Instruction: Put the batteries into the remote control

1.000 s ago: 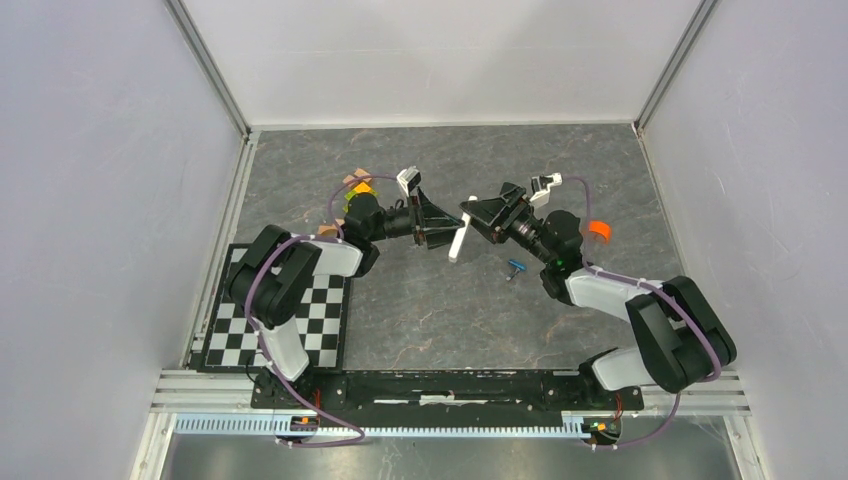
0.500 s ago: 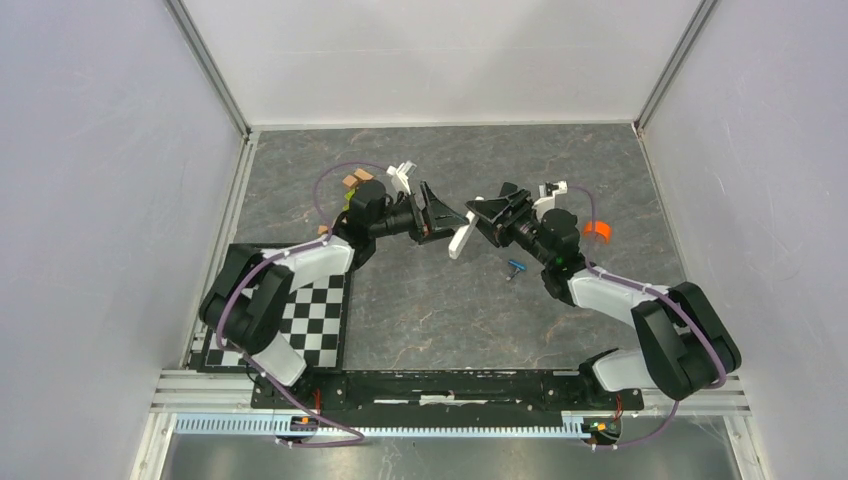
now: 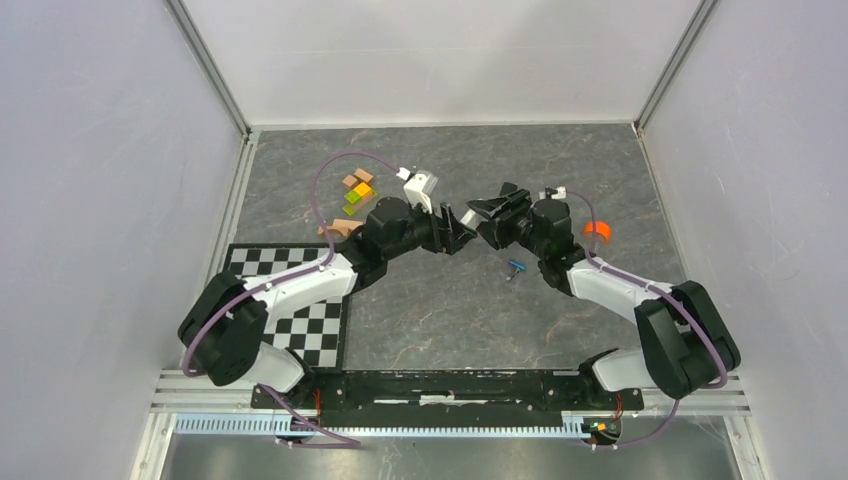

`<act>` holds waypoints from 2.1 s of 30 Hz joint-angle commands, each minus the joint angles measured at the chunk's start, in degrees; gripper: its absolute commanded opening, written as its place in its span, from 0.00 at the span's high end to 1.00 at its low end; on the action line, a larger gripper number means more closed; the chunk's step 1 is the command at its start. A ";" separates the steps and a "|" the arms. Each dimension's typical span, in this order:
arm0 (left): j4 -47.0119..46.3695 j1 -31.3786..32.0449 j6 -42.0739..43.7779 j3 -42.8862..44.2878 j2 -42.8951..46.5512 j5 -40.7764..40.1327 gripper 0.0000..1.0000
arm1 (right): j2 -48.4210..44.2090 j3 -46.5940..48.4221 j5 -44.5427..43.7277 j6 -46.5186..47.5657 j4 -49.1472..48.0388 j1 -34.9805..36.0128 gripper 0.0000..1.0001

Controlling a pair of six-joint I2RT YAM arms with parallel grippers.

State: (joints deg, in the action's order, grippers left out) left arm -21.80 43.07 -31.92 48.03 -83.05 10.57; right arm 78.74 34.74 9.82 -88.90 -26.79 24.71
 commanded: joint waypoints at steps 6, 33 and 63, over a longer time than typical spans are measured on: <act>3.04 1.30 5.08 1.48 -1.52 -6.76 0.62 | 0.59 1.90 0.85 -1.07 0.58 0.03 0.53; 22.70 -9.86 11.05 4.72 7.13 34.05 0.98 | -5.82 -4.97 41.87 55.30 -17.16 -9.82 0.03; 29.83 -13.89 12.32 9.80 14.78 51.93 0.98 | -3.93 -5.52 52.06 27.48 -48.71 -0.65 0.71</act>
State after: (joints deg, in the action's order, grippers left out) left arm 12.40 28.97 -17.02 55.79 -69.73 58.70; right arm 72.31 29.32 60.31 -48.12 -58.46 22.70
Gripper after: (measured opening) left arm 0.277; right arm 0.381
